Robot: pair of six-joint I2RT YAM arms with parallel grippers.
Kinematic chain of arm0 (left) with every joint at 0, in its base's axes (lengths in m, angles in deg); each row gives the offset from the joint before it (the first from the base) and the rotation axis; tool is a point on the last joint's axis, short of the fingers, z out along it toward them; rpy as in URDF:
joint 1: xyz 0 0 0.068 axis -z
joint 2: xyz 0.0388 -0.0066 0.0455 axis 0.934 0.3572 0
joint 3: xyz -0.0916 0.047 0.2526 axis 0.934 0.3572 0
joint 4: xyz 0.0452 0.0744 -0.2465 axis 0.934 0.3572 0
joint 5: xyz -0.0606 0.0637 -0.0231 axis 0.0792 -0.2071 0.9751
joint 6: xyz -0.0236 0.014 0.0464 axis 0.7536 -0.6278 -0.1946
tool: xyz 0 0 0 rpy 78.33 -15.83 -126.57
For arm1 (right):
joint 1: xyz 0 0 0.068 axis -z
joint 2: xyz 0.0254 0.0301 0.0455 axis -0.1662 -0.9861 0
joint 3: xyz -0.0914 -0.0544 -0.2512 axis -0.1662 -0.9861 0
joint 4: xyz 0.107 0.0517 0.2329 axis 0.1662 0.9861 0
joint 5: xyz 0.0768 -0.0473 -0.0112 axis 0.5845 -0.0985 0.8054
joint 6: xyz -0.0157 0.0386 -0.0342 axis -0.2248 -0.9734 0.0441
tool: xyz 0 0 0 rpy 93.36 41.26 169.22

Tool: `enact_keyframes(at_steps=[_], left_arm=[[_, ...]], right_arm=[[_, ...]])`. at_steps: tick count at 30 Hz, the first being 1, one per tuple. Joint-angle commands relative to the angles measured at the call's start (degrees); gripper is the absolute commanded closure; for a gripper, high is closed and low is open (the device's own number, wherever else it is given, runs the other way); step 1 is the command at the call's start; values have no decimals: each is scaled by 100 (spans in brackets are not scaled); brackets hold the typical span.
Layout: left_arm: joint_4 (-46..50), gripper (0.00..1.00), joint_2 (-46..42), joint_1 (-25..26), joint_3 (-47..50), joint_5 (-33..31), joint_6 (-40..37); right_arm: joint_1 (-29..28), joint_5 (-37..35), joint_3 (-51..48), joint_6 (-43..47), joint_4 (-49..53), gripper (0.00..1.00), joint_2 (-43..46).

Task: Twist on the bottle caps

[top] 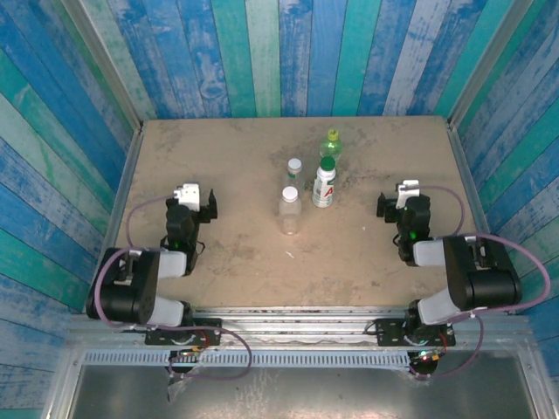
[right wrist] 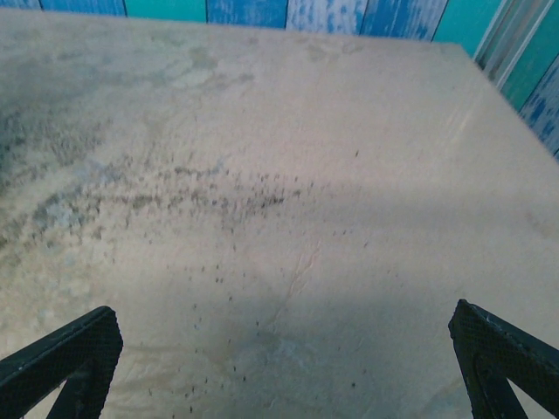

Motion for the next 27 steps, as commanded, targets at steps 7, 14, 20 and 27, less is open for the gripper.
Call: enact_keyframes(at_steps=[7,14,20,27], left_arm=[[-517,6,437,-325,-101,139,389],[-470,6,428,-330,-114,139,403],[-440,6,438,-324,-124,200,367],[-467,6,423,-326,-114,204,379]], right_arm=[[35,351,474,30,183,0,-60],[26,340,474,40,196,0,-44],[10,308,476,50,198,0,-43],[-44,248,503,104,251,0,-59]])
